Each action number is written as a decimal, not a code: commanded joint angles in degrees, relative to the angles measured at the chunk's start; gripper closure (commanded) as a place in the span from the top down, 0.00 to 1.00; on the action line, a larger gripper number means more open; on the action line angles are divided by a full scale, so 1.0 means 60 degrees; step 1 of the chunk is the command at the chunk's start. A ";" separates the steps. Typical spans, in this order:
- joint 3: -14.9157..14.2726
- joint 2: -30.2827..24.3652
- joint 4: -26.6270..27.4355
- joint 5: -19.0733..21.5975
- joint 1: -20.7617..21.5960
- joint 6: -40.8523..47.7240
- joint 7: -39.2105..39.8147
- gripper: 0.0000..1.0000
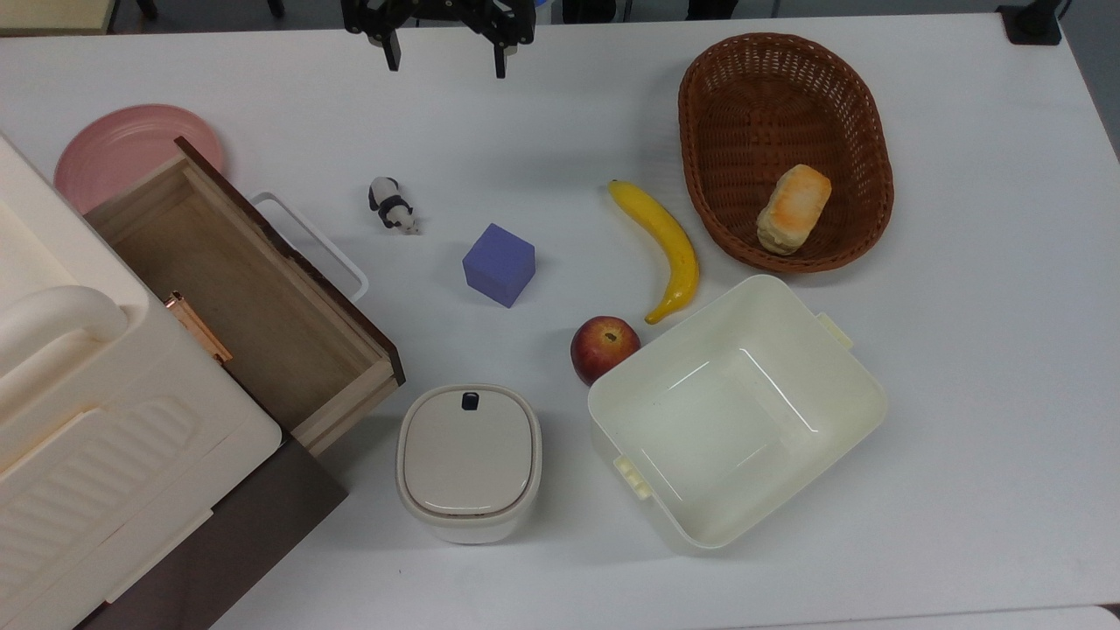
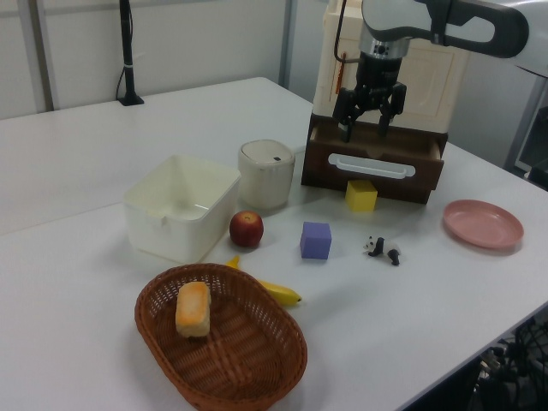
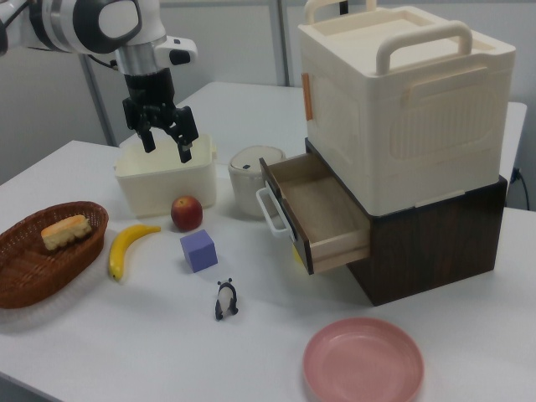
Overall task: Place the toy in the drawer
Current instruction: 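Move the gripper down toward the black-and-white panda toy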
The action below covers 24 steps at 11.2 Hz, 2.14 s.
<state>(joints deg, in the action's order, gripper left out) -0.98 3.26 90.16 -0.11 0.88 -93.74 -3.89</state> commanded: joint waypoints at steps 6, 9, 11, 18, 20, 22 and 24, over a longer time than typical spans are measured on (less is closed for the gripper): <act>-0.0130 -0.0177 0.0163 0.0208 0.0204 0.0227 0.1248 1.00; -0.0129 -0.0339 0.0499 0.0223 0.0146 0.0154 0.1118 1.00; -0.0115 -0.0615 0.1082 0.0194 0.0044 0.0110 0.0826 1.00; -0.0042 -0.1335 0.2580 -0.0831 -0.0394 -0.0080 0.4759 1.00; -0.0042 -0.1248 0.2740 -0.0992 -0.0732 -0.0472 0.5554 1.00; -0.0027 -0.1218 0.3688 -0.1240 -0.0908 -0.2107 0.5571 1.00; 0.0002 -0.1218 0.4263 -0.1242 -0.0996 -0.2950 0.5265 1.00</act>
<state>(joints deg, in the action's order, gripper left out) -1.12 -2.52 110.16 -6.65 -4.77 -105.74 28.38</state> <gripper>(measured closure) 0.000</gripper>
